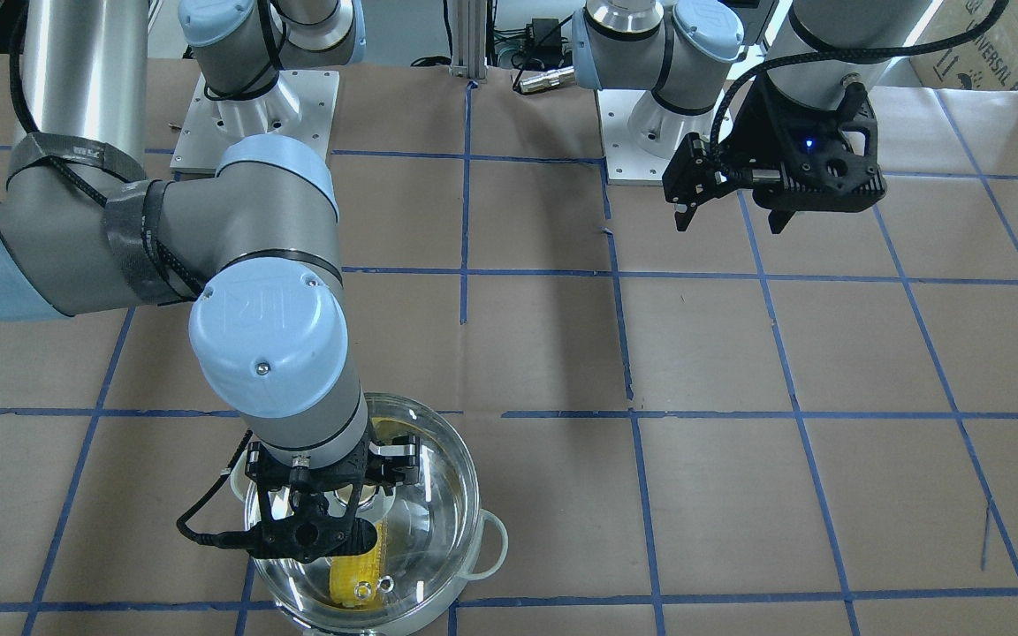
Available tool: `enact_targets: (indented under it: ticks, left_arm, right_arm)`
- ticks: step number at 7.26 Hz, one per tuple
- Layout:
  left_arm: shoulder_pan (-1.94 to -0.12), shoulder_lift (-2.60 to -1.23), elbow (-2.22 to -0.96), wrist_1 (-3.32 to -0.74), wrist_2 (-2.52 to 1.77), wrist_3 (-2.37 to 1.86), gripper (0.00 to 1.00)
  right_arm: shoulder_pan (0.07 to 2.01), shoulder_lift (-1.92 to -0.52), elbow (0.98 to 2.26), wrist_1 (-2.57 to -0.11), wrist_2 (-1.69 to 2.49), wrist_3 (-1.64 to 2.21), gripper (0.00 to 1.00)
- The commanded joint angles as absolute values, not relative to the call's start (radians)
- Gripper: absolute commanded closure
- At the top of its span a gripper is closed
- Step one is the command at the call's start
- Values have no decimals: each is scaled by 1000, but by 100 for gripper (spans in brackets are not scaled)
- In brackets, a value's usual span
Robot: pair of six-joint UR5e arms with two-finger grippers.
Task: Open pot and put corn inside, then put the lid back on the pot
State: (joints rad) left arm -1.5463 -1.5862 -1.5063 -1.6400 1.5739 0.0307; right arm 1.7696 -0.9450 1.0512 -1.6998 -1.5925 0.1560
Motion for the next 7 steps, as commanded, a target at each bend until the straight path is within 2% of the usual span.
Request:
enact_targets:
  ticks: [1,4,7]
  left_arm:
    - [-1546,-1586,-1506,-1640,1574,31,0]
    - [-1546,-1586,-1506,-1640,1574,31,0]
    - [-1546,-1586,-1506,-1640,1574,31,0]
  right_arm:
    - [1767,-945,1049,-1701,-1592,155,1]
    - [1720,-1006,965,-1585,-1597,95,0]
    - [1582,-1202,1018,-1517,-1581,-41,0]
